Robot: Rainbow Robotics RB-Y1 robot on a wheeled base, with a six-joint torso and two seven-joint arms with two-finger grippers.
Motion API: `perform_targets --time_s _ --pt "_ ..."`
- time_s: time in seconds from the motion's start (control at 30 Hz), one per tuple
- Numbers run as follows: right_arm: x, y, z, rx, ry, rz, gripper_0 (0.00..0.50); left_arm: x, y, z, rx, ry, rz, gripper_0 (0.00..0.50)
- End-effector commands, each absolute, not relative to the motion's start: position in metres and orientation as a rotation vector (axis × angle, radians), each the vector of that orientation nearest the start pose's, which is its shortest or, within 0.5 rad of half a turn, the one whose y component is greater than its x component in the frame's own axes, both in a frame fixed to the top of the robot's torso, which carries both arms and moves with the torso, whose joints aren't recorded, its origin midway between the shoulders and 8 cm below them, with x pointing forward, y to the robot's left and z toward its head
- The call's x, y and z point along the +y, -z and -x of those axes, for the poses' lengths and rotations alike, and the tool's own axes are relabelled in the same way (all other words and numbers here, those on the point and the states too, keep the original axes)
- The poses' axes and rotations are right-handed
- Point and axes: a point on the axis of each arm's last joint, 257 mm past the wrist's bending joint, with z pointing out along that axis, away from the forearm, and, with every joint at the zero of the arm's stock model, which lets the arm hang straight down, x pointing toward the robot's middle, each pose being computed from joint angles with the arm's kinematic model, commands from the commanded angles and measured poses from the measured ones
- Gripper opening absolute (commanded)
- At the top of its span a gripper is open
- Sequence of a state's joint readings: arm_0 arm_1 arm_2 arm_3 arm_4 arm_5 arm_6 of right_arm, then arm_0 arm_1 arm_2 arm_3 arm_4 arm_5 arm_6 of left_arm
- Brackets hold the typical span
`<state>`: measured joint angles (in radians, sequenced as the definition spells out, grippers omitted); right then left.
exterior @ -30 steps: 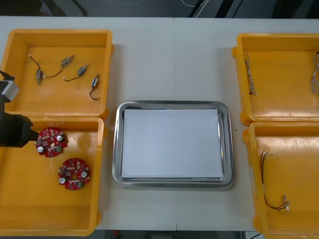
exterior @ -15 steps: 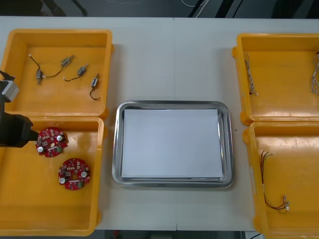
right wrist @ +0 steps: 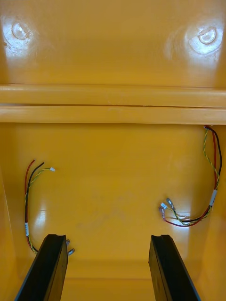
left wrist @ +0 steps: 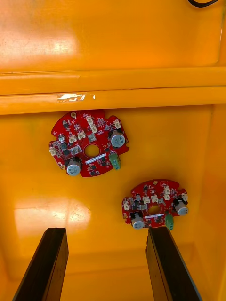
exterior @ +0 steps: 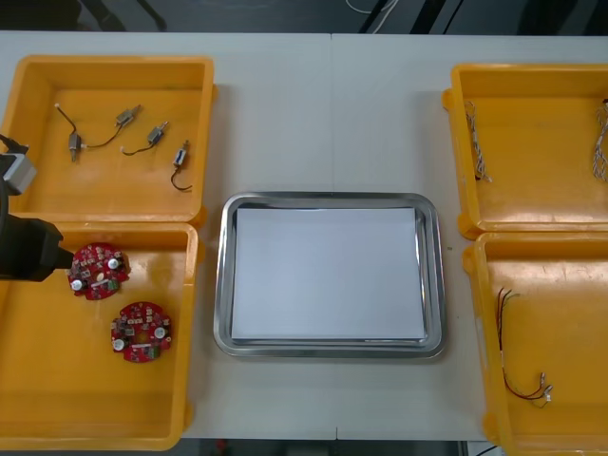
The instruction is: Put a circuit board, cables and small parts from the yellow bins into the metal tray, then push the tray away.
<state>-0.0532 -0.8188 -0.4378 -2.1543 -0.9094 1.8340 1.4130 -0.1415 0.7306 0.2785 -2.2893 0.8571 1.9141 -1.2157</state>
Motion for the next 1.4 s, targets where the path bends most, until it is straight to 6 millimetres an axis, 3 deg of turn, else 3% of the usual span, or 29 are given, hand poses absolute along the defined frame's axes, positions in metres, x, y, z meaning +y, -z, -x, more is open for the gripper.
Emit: perform_targets --time_s 0.03,0.73,0.83,0.87,1.0,1.4 --pt "-0.420 0.150 -0.362 2.618 0.062 -0.017 0.500 0.339 0.160 -0.363 2.646 -0.034 -0.191 0.489" --pt "-0.421 0.151 -0.363 2.615 0.055 -0.027 0.500 0.339 0.160 -0.363 2.646 -0.034 -0.191 0.489" --pt "-0.421 0.146 -0.371 2.574 0.052 -0.032 0.500 0.339 0.160 -0.363 2.646 -0.034 -0.191 0.488" --pt "-0.420 0.145 -0.373 2.568 0.050 -0.030 0.500 0.331 0.188 -0.350 2.715 0.022 -0.170 0.489" --pt "-0.419 0.148 -0.374 2.556 0.042 -0.029 0.500 0.329 0.190 -0.348 2.715 0.026 -0.164 0.488" --pt "-0.450 0.176 -0.348 2.603 0.135 -0.021 0.500 0.323 0.195 -0.335 2.707 0.015 -0.149 0.487"
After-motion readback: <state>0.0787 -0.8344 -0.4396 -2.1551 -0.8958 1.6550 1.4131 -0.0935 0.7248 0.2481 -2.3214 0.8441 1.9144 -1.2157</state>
